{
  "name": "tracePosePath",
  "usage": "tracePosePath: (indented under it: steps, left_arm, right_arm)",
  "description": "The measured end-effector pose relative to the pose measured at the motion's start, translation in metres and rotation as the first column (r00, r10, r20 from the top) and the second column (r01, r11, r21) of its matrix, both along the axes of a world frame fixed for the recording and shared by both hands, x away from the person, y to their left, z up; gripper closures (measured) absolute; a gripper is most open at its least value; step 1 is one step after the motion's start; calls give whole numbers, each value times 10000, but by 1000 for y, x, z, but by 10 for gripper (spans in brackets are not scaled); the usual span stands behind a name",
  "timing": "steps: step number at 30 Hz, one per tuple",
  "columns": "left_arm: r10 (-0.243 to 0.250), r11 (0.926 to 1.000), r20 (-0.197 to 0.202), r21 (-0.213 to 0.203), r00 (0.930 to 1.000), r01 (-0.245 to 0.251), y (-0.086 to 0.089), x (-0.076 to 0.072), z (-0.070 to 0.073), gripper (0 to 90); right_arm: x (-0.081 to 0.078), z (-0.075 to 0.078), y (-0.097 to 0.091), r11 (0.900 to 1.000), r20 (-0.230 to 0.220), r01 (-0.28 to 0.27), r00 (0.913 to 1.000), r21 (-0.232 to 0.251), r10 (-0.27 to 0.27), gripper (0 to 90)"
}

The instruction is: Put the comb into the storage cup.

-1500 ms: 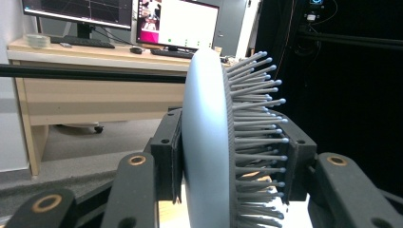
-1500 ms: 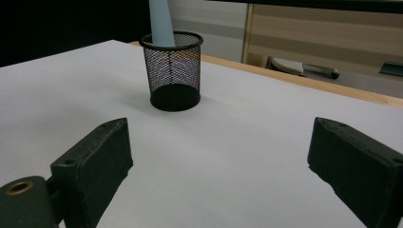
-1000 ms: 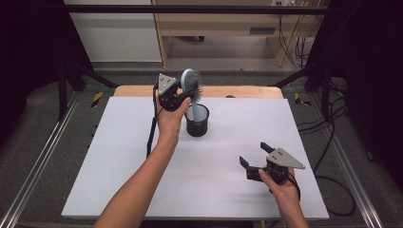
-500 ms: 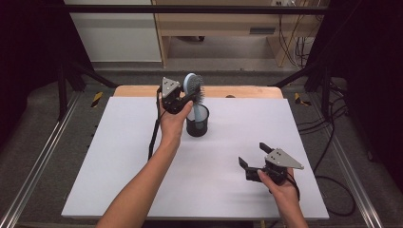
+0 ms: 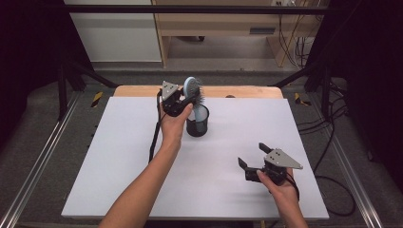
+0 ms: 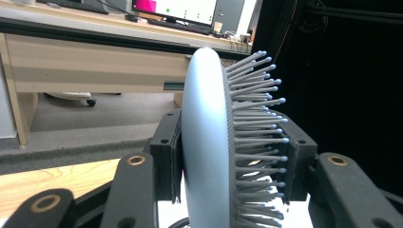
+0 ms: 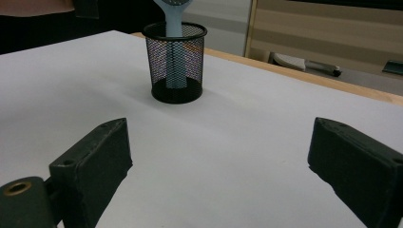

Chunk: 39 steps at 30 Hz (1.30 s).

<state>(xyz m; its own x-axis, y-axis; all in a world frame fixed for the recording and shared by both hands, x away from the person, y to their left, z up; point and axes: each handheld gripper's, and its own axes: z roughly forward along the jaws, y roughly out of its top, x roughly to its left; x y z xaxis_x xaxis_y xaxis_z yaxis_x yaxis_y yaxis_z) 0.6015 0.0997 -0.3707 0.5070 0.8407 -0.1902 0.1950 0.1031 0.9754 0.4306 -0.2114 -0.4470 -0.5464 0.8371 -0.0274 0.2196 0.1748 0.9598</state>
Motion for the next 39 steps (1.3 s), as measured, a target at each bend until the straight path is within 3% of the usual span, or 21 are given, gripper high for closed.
tracePosePath:
  steps: [17, 31, 39]
  left_arm:
    - [20, 10000, -97, -72, 10000, -21, 1, 2, -9, 515]
    - [174, 9996, -526, -202, 9985, -185, 16, 7, -10, 465]
    - [-13, 9998, -713, -222, 9975, -3, 25, 10, -14, 425]
  right_arm:
    - [-1, 0, -1, 10000, -24, 32, 10000, 5, -32, 73]
    - [-1, -1, 0, 10000, -30, -13, 10000, -45, 13, 70]
    - [0, -1, 0, 10000, -56, -9, 10000, -31, 9, 65]
